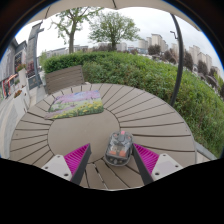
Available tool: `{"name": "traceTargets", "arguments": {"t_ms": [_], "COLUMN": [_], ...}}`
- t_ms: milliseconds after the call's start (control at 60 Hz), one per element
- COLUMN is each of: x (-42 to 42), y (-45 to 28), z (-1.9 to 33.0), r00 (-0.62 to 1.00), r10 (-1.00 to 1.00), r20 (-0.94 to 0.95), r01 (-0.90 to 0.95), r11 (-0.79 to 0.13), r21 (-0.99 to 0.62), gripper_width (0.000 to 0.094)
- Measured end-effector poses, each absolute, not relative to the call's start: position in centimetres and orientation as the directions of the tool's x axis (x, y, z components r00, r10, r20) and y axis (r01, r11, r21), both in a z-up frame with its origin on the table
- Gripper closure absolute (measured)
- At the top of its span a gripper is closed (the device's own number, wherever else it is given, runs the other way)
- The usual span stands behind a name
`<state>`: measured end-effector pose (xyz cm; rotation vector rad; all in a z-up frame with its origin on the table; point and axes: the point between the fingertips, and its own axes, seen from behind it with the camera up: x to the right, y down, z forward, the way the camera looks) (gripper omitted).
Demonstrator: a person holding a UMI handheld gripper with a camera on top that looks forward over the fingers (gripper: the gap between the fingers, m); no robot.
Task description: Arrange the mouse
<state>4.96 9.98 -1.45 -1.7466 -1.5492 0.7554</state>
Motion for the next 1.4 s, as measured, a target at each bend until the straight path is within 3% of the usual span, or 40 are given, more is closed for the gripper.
{"name": "traceTargets", "arguments": {"t_ms": [267, 367, 400, 433, 583, 767, 850, 933, 1233, 1317, 1350, 1383, 1400], "x": [1.8, 1.4, 1.4, 1.4, 0.9, -6.1, -10.3, -14.4, -20.8, -20.9, -20.5, -20.6, -20.0], "y": [10.1, 10.0, 10.1, 10.7, 10.2, 6.3, 3.1, 0.3, -4.3, -4.2, -3.6, -3.2, -3.1], "z": [-2.1, -2.0, -2.1, -2.0, -0.4, 8.3, 10.1, 9.3, -1.5, -1.7, -1.5, -1.0, -0.4], "r00": [0.126, 0.128, 0.133, 0.143, 0.168, 0.159, 0.129, 0.119, 0.092, 0.085, 0.101, 0.114, 0.121], "r10": [0.992, 0.992, 0.991, 0.989, 0.985, 0.987, 0.990, 0.991, 0.996, 0.996, 0.995, 0.993, 0.992], "r20": [0.018, 0.018, 0.024, 0.046, 0.032, -0.028, -0.054, -0.068, -0.003, -0.009, 0.009, 0.017, 0.019], "r01": [0.619, 0.618, 0.619, 0.619, 0.645, 0.558, 0.531, 0.523, 0.618, 0.623, 0.636, 0.636, 0.638], "r11": [-0.064, -0.065, -0.064, -0.053, -0.085, -0.113, -0.115, -0.121, -0.059, -0.060, -0.057, -0.060, -0.063], "r21": [-0.783, -0.783, -0.783, -0.783, -0.760, -0.822, -0.840, -0.843, -0.784, -0.780, -0.770, -0.769, -0.767], "gripper_width": [0.0105, 0.0216, 0.0317, 0.0493, 0.0561, 0.0562, 0.0562, 0.0562, 0.0562, 0.0445, 0.0302, 0.0063, 0.0096]}}
